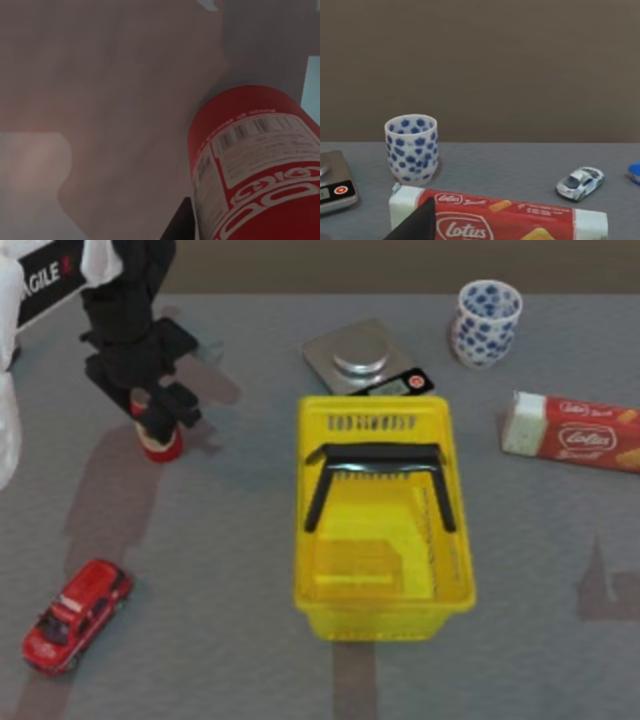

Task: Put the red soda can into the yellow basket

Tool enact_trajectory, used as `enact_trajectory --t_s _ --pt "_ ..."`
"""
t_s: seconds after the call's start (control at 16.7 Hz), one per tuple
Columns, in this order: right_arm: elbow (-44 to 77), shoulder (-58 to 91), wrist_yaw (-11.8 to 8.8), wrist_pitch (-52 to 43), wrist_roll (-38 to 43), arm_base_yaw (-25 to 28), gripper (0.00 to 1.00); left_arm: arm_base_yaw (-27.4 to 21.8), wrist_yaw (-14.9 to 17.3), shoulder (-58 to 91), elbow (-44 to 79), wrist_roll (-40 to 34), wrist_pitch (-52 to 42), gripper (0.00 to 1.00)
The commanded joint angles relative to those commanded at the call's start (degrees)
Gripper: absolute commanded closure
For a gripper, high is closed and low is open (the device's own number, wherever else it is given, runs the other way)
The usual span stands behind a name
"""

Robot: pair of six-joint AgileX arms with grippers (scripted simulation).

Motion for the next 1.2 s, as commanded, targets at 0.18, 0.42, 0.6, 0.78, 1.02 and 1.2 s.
enact_trajectory --t_s 0.18,0.42,0.6,0.78,1.02,1.2 --pt "0.0 0.0 0.0 0.0 0.0 0.0 0.0 -0.42 2.41 -0.44 -1.36 -0.85 3.44 1.0" --pt "0.0 0.0 0.0 0.0 0.0 0.0 0.0 -1.36 10.57 -2.33 -6.38 -4.3 15.59 1.0" --pt "0.0 0.0 0.0 0.0 0.0 0.0 0.0 -2.26 19.42 -4.55 -12.09 -8.26 29.19 1.0" --pt "0.0 0.0 0.0 0.0 0.0 0.0 0.0 -3.28 29.65 -7.31 -19.11 -13.01 45.78 1.0" --pt "0.0 0.0 0.0 0.0 0.0 0.0 0.0 -4.68 44.01 -11.89 -29.87 -19.99 69.85 1.0" --pt "0.0 0.0 0.0 0.0 0.0 0.0 0.0 -5.63 54.21 -15.83 -37.9 -25.03 87.04 1.0"
